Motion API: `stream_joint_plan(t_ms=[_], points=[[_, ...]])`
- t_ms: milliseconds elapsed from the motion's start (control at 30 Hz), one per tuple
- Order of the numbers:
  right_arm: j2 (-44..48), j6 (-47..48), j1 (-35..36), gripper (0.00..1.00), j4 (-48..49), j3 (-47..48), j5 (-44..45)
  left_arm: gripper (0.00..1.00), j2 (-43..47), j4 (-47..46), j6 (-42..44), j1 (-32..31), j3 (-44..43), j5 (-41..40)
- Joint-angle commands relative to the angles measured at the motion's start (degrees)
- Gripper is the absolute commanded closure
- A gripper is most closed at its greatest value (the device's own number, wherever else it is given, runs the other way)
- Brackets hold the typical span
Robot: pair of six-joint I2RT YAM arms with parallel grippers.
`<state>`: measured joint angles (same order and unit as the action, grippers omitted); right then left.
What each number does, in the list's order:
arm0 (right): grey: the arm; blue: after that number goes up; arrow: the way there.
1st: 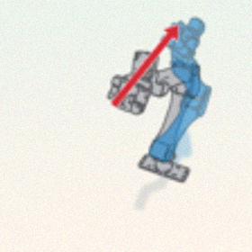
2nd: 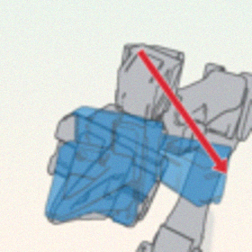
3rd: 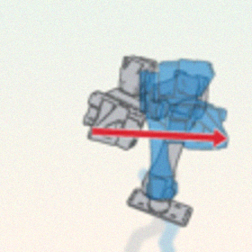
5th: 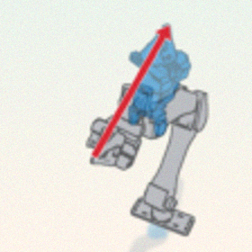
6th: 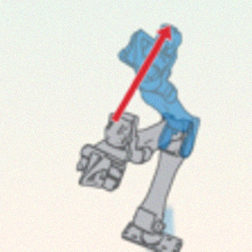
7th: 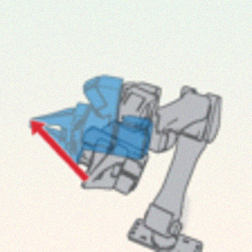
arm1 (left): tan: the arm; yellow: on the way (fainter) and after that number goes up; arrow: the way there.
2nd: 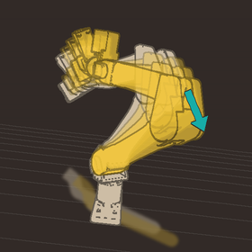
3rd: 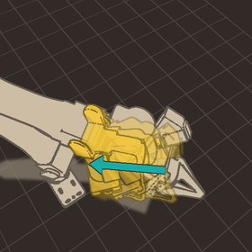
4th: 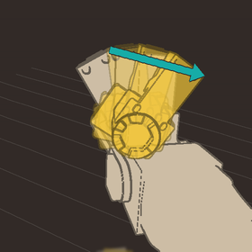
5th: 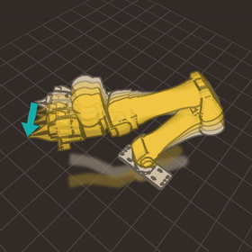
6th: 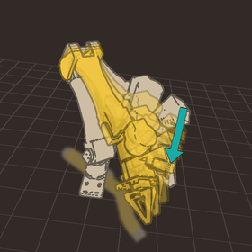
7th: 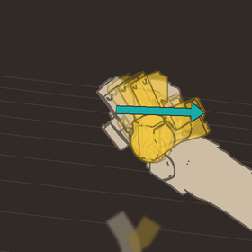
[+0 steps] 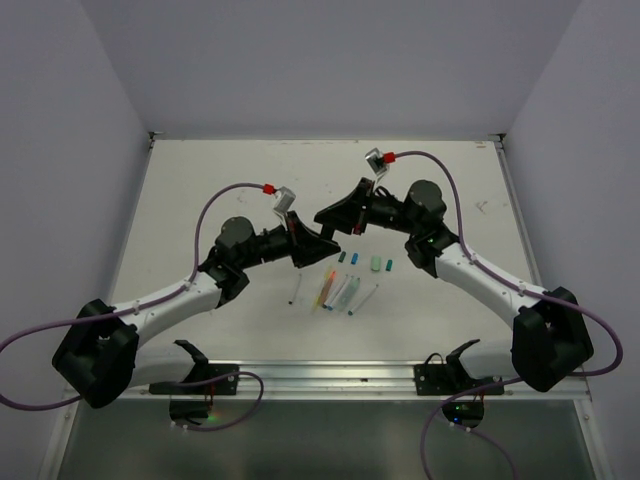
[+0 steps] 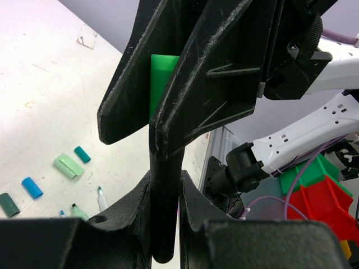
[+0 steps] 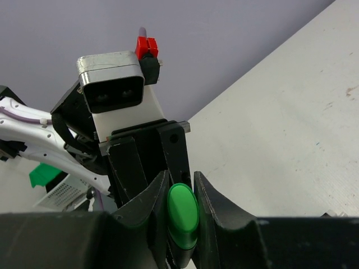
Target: Open the pen caps
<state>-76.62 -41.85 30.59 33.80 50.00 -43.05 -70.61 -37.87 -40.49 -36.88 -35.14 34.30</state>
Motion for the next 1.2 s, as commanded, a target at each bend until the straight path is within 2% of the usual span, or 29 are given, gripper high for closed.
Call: stream_joint_plan(t_ms=[0,33,267,500,600,967,1167], points=[[0.9,1.2,0.3,0.97,1.7,-0.1,1.4,1.0,0.5,-3.1,-0.4,-0.1,1.0,0.0],[1.1,0.8,0.3,1.0,2.4,-0.2,1.7,1.0,0.4,-3.4,-0.2,-0.4,1.2,0.1],[2.3,0.2,-0.1,1.0,2.8,4.2,2.6,1.0,-1.0,-6.1,-1.2,-1.5,6.2,1.7],[3.8,0.2,-2.6,1.0,3.8,9.2,5.5,1.0,-4.3,-19.3,-7.4,-2.3,17.8,3.4],[4.3,0.1,-4.0,1.0,4.9,10.8,7.2,1.0,-4.8,-20.8,-8.1,-2.8,19.9,3.0],[8.5,4.5,-5.7,1.0,10.3,12.1,18.7,1.0,-7.5,-25.6,-10.4,-3.5,22.7,3.8],[8.7,4.8,-6.2,1.0,11.4,12.0,19.3,1.0,-8.5,-28.0,-10.9,-3.8,23.3,4.3]])
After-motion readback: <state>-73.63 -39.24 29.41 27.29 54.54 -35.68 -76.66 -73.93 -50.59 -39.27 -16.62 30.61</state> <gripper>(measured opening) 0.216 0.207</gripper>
